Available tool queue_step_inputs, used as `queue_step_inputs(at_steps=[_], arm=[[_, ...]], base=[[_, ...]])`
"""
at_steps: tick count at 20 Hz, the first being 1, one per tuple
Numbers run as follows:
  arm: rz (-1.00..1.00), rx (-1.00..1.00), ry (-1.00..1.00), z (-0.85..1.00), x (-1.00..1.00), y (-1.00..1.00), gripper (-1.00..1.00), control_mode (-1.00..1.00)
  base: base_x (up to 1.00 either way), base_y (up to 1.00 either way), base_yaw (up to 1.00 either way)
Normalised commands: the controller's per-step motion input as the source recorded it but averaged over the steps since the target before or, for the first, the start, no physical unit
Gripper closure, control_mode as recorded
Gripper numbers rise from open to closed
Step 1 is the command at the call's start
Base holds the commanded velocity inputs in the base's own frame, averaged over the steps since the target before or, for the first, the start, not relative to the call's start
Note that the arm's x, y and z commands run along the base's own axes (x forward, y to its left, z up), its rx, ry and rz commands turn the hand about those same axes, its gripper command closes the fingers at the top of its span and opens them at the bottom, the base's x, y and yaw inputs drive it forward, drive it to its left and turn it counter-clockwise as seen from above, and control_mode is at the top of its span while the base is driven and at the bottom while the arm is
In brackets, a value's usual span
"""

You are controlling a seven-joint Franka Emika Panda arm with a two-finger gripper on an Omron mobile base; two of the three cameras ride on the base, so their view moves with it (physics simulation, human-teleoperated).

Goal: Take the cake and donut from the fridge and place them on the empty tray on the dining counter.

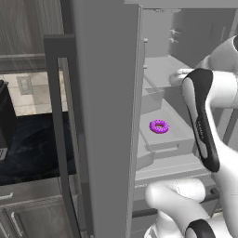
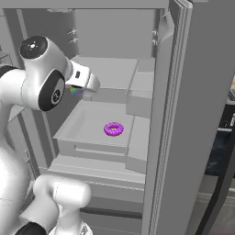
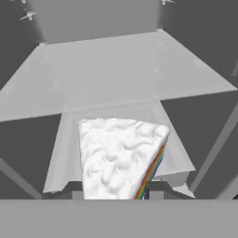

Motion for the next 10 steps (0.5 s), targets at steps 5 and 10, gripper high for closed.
queue_step_inputs(at_steps=[5,10], arm=[[0.07,-0.04,-0.07,0.00,-1.00,0.00,1.00,-1.00],[0.10,-0.01,-0.06,0.05,-1.00,0.05,1.00,-1.00]], base=[[0.00,0.00,0.00],[0.00,0.00,0.00]])
